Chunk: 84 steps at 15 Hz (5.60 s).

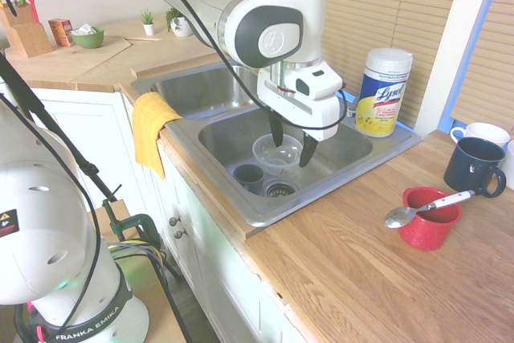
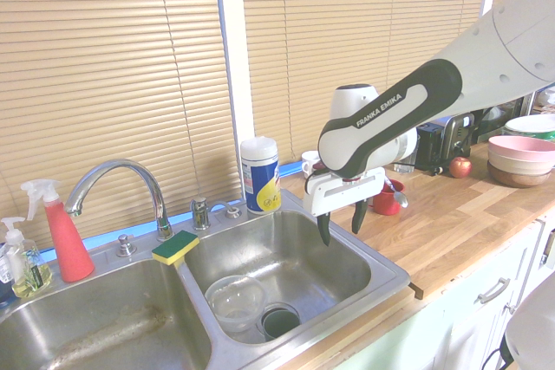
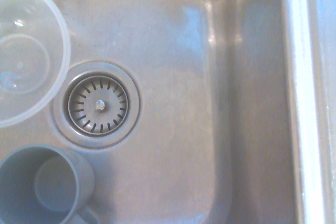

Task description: Put the spoon into the sink

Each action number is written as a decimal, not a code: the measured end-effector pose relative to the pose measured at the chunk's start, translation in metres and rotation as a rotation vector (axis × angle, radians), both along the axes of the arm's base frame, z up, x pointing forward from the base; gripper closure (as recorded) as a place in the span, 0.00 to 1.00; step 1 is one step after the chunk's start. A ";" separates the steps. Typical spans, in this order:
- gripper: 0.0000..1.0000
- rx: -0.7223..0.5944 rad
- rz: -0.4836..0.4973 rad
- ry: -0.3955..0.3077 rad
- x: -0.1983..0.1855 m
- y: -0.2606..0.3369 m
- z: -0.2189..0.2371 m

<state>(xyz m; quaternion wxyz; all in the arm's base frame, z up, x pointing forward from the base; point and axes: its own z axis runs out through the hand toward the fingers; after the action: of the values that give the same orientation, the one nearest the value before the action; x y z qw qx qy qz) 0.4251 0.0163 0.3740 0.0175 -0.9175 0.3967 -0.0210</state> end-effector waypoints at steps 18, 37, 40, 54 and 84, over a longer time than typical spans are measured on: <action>0.00 -0.041 -0.049 -0.484 0.021 -0.105 0.089; 1.00 0.039 -0.242 -0.382 0.082 -0.290 0.045; 1.00 0.037 -0.218 -0.349 0.088 -0.283 0.029; 1.00 0.037 -0.210 -0.305 0.098 -0.281 0.001; 1.00 -0.330 0.213 -0.422 0.062 0.121 0.087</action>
<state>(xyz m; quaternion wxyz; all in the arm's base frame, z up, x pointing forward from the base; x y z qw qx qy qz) 0.4873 0.1370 0.4605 -0.0478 -0.9198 0.2769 -0.2739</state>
